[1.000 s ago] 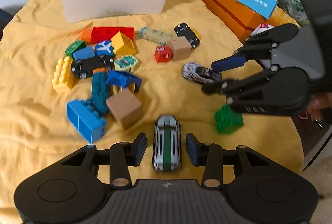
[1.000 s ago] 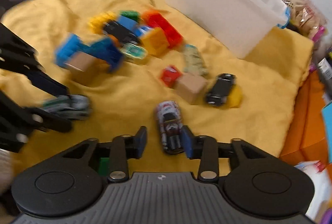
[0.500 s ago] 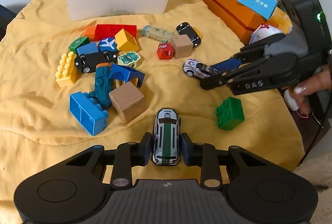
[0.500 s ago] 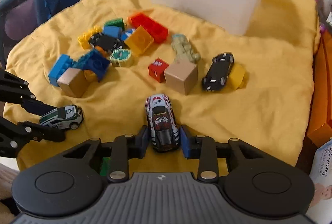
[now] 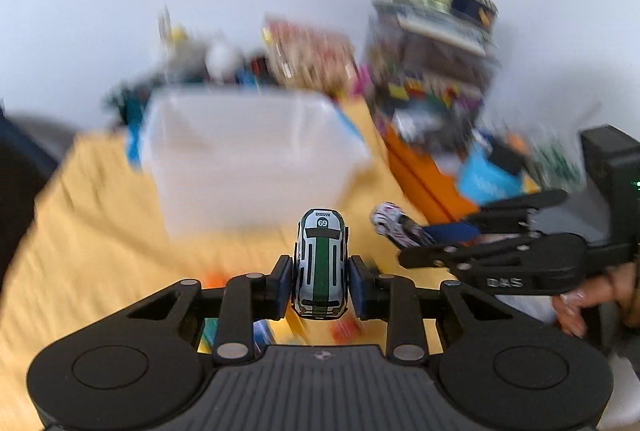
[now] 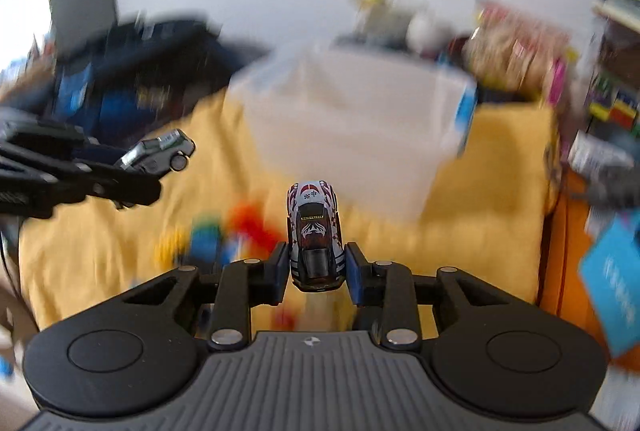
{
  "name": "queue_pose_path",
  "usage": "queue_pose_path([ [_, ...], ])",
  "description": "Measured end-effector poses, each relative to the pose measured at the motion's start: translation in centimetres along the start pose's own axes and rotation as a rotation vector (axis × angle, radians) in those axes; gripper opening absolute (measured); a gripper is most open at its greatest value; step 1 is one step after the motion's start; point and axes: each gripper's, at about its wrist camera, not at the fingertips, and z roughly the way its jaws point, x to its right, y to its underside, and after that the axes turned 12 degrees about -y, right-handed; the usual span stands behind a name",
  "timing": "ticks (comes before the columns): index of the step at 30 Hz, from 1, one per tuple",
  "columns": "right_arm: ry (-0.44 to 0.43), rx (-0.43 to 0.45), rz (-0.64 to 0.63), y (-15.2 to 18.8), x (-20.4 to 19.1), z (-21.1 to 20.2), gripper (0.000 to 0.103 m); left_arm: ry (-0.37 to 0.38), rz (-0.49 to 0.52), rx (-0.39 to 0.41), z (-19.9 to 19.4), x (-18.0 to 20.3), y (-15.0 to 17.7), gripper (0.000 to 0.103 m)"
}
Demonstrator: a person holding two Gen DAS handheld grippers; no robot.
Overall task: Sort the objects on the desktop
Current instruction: 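Lower both cars into the white bin and open both tools, then grasp a brown wooden cube with the right tool while the left grasps another wooden cube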
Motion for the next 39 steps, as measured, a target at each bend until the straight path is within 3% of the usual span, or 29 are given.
queue_pose_path([
  [5, -0.001, 0.17, 0.16, -6.8, 3.2, 0.7, 0.033, -0.032, -0.026, 0.11, 2.7, -2.5, -6.7, 0.033],
  [9, 0.061, 0.255, 0.215, -11.7, 5.4, 3.3, 0.033, -0.06, -0.071, 0.165, 5.5, -4.3, -11.7, 0.033],
  [12, 0.13, 0.241, 0.234, -13.9, 5.9, 6.7, 0.033, -0.109, -0.083, 0.15, 9.6, -5.3, -14.2, 0.033],
  [14, 0.169, 0.19, 0.22, -14.5, 5.6, 9.0, 0.033, -0.128, -0.1, 0.091, 13.1, -6.0, -14.6, 0.033],
  [18, 0.192, 0.085, 0.245, -13.4, 5.9, 12.9, 0.036, -0.161, -0.044, -0.021, 17.4, -6.0, -13.2, 0.033],
  [21, 0.174, 0.077, 0.31, -12.3, 6.2, 12.9, 0.044, -0.181, -0.035, -0.042, 18.0, -6.3, -11.8, 0.045],
  [23, 0.186, 0.089, 0.294, -11.7, 5.5, 12.0, 0.046, -0.143, -0.051, -0.012, 17.0, -6.8, -11.4, 0.054],
  [25, 0.175, 0.11, 0.277, -11.5, 5.0, 11.0, 0.048, -0.148, -0.03, 0.02, 15.5, -6.5, -11.2, 0.056],
  [27, 0.157, 0.139, 0.263, -11.4, 4.6, 10.0, 0.058, -0.149, -0.01, 0.06, 13.2, -6.3, -10.8, 0.059],
  [29, 0.145, 0.164, 0.253, -10.8, 3.7, 8.7, 0.065, -0.155, -0.003, 0.095, 11.1, -5.9, -10.2, 0.072],
  [32, 0.1, 0.177, 0.228, -9.3, 2.4, 6.9, 0.07, -0.159, 0.036, 0.115, 7.8, -5.1, -7.9, 0.078],
  [35, 0.06, 0.151, 0.19, -6.5, 1.2, 5.4, 0.075, -0.182, 0.093, 0.076, 5.7, -4.2, -3.9, 0.081],
  [39, 0.031, 0.044, 0.162, -1.3, 0.3, 4.6, 0.077, -0.171, 0.094, -0.047, 3.9, -3.5, 1.7, 0.081],
])
